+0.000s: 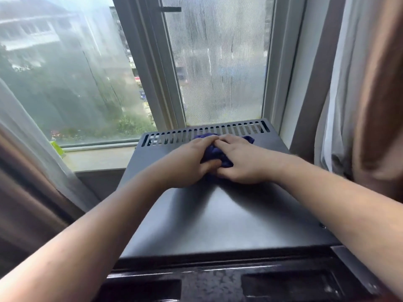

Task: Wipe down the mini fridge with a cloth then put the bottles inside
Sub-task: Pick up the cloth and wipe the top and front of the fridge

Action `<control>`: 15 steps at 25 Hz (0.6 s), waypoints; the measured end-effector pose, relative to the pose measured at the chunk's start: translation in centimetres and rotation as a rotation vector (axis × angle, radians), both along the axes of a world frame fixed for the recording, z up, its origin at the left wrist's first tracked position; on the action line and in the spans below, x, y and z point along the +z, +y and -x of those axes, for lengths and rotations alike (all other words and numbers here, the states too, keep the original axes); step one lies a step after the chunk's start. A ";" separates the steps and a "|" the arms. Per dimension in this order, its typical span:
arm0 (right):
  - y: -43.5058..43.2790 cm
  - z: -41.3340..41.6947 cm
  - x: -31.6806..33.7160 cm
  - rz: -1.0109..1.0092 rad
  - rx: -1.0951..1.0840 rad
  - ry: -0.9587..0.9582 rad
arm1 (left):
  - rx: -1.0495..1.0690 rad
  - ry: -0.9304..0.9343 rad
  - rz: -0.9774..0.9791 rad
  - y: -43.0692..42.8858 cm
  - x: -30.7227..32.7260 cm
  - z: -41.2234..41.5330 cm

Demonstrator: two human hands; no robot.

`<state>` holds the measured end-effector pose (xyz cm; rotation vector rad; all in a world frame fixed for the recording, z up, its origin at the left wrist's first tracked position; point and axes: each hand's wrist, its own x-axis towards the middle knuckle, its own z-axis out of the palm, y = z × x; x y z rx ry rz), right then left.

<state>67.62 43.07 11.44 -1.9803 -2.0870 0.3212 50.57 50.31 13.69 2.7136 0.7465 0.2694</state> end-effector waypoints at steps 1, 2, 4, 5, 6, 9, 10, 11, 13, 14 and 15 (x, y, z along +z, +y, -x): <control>-1.6 -0.1 -0.2 -0.019 -0.010 0.002 | -0.030 -0.010 0.010 -1.1 -0.1 0.0; -3.1 -0.3 -0.4 -0.038 -0.024 0.007 | -0.056 -0.018 0.020 -2.1 -0.1 -0.3; -6.1 -0.7 -0.5 -0.066 -0.072 0.024 | -0.115 -0.047 0.038 -4.3 0.0 -1.1; -7.9 -1.0 -0.6 -0.083 -0.105 0.027 | -0.152 -0.071 0.050 -5.5 0.0 -1.6; -9.7 -1.3 -0.9 -0.099 -0.137 0.024 | -0.192 -0.089 0.064 -6.6 -0.2 -2.2; -14.6 -2.2 -1.6 -0.112 -0.241 0.074 | -0.276 -0.082 0.087 -9.1 -1.1 -4.5; -14.9 -3.0 -1.8 -0.127 -0.278 0.110 | -0.283 -0.078 0.080 -9.0 -1.2 -5.8; -14.3 -4.0 -1.7 -0.141 -0.313 0.142 | -0.274 -0.074 0.079 -8.4 -1.3 -7.3; -11.7 -6.4 -0.8 -0.142 -0.361 0.197 | -0.216 -0.068 0.097 -6.7 -1.0 -10.5; -10.1 -7.4 -0.3 -0.126 -0.366 0.220 | -0.179 -0.071 0.102 -5.6 -0.9 -11.7; -8.8 -8.4 0.1 -0.114 -0.368 0.232 | -0.142 -0.074 0.104 -4.7 -0.8 -12.7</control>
